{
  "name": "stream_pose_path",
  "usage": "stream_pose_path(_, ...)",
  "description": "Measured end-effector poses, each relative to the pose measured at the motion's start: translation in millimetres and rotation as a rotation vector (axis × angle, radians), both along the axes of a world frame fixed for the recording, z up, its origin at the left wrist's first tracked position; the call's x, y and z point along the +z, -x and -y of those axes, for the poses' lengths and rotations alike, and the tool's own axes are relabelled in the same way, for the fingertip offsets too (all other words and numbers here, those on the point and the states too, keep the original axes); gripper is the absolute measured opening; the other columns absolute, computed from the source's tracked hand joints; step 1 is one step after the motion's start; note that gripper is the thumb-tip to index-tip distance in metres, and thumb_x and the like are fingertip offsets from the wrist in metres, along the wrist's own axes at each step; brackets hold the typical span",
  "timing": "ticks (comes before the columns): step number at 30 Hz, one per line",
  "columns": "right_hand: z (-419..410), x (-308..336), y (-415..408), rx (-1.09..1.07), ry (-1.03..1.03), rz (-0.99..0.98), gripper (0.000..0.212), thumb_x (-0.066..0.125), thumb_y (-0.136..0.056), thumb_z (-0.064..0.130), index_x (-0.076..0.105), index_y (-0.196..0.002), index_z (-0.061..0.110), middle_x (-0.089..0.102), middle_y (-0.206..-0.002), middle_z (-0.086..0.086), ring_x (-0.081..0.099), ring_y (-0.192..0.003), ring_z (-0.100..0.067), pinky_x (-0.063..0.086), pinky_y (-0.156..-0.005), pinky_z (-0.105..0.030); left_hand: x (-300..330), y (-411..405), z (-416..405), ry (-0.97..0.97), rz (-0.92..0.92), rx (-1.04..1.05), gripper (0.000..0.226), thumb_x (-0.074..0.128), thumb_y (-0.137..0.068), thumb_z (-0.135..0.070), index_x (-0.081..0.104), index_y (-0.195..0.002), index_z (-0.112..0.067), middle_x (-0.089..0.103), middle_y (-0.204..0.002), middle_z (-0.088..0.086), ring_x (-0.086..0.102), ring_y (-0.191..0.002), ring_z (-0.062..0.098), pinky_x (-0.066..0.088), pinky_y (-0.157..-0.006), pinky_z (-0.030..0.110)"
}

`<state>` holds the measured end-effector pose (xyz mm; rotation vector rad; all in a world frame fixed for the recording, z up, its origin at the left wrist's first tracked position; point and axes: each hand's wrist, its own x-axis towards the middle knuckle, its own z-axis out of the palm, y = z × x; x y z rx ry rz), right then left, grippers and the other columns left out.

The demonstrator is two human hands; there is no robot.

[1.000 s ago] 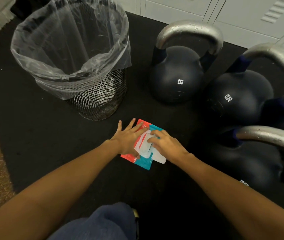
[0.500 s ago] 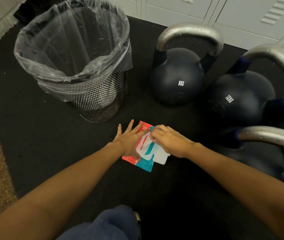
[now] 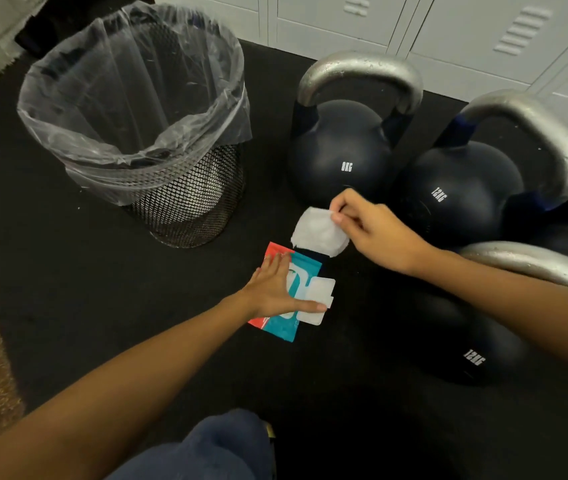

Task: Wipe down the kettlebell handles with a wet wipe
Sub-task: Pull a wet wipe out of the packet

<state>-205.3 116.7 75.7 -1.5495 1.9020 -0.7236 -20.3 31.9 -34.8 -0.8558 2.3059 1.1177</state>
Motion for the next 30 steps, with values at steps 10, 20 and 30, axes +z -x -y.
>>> stream_pose_path(10,-6.8,21.2,5.1,-0.226,-0.101,0.231,0.007,0.049,-0.102,0.021,0.054,-0.103,0.016,0.066,-0.098,-0.004,0.063,-0.097,-0.017,0.057,-0.08,-0.029,-3.1,11.3,-21.1,0.18,0.003,0.031,0.108,0.057,-0.083,-0.062,-0.006,-0.154,-0.012,-0.008,-0.162,0.011,-0.003,-0.149,0.029,0.01,-0.12,0.048)
stream_pose_path(20,-17.2,41.5,-2.9,-0.37,-0.165,0.475,0.011,0.05,-0.099,0.013,0.056,-0.092,0.017,0.061,-0.097,-0.005,0.06,-0.093,-0.016,0.052,-0.09,-0.036,-7.4,-13.0,8.3,0.084,-0.227,0.248,0.057,0.061,-0.092,-0.012,0.038,-0.144,-0.019,0.042,-0.137,0.005,0.055,-0.111,0.016,0.052,-0.074,0.021)
stream_pose_path(30,-23.6,51.8,-13.6,-0.416,-0.123,0.509,0.009,0.049,-0.101,0.017,0.055,-0.094,0.019,0.063,-0.091,0.0,0.062,-0.086,-0.01,0.054,-0.075,-0.026,8.0,10.3,16.6,0.102,-0.069,0.162,0.057,0.067,-0.087,-0.009,0.044,-0.139,-0.017,0.037,-0.136,0.009,0.051,-0.115,0.021,0.055,-0.089,0.035)
